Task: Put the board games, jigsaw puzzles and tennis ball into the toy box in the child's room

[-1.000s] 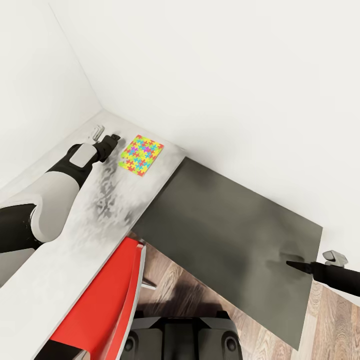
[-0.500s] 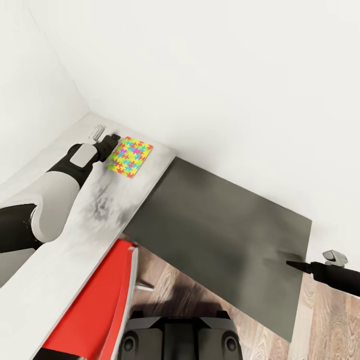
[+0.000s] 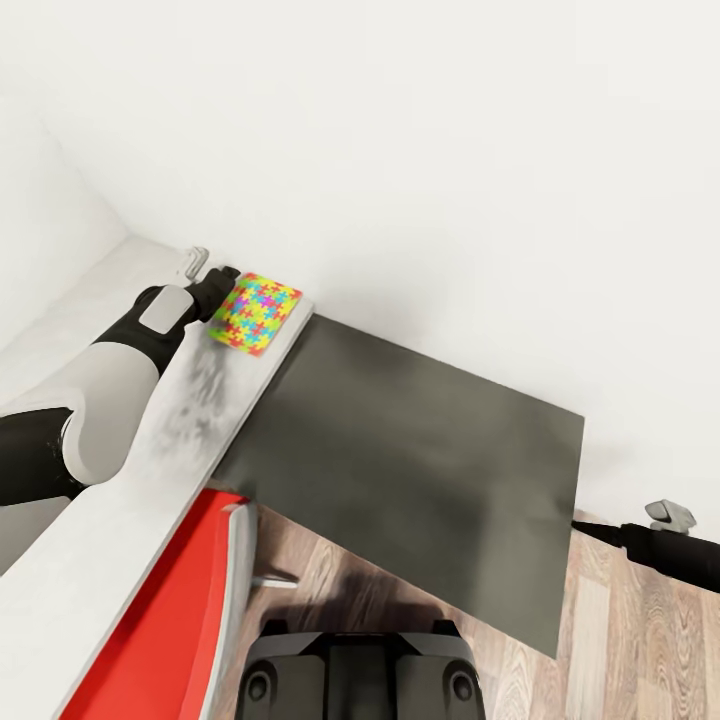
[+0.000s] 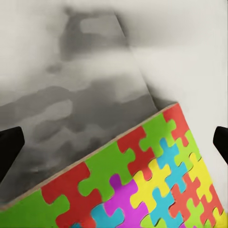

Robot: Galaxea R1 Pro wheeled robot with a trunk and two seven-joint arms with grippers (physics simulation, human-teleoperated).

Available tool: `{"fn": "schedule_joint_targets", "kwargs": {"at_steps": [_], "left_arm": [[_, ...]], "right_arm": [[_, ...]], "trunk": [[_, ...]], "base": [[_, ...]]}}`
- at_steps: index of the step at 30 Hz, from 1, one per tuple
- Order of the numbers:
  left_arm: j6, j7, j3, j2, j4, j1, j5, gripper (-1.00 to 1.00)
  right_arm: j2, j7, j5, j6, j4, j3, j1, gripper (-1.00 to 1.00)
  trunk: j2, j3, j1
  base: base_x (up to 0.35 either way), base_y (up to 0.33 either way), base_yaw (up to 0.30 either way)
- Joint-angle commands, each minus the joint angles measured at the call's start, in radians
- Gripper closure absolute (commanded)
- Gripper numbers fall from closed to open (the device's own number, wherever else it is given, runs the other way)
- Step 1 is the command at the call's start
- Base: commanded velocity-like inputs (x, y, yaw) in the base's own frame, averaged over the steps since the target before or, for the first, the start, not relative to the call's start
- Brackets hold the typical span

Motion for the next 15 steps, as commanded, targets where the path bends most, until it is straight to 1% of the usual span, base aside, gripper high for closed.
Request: {"fn": "schedule_joint_targets", "kwargs": {"at_steps": [1, 7, 15], "left_arm": [[0.005, 0.006, 0.002, 0.000, 0.051, 0.001, 0.019, -1.00], [0.005, 0.006, 0.002, 0.000, 0.051, 0.001, 0.020, -1.00], [0.005, 0.006, 0.002, 0.000, 0.051, 0.001, 0.020, -1.00]], "right_arm": [[0.000, 0.007, 0.006, 0.005, 0.000, -0.001, -0.001, -1.00], [0.000, 0.007, 0.006, 0.005, 0.000, -0.002, -0.001, -1.00], [0.001, 0.007, 0.006, 0.005, 0.000, -0.002, -0.001, -1.00]], "trunk": [[-0.001, -0.002, 0.001], [-0.001, -0.002, 0.001], [-0.001, -0.003, 0.001]], "base": [[0.000, 0.000, -0.103], [0.000, 0.000, -0.050], [0.000, 0.000, -0.015]]}}
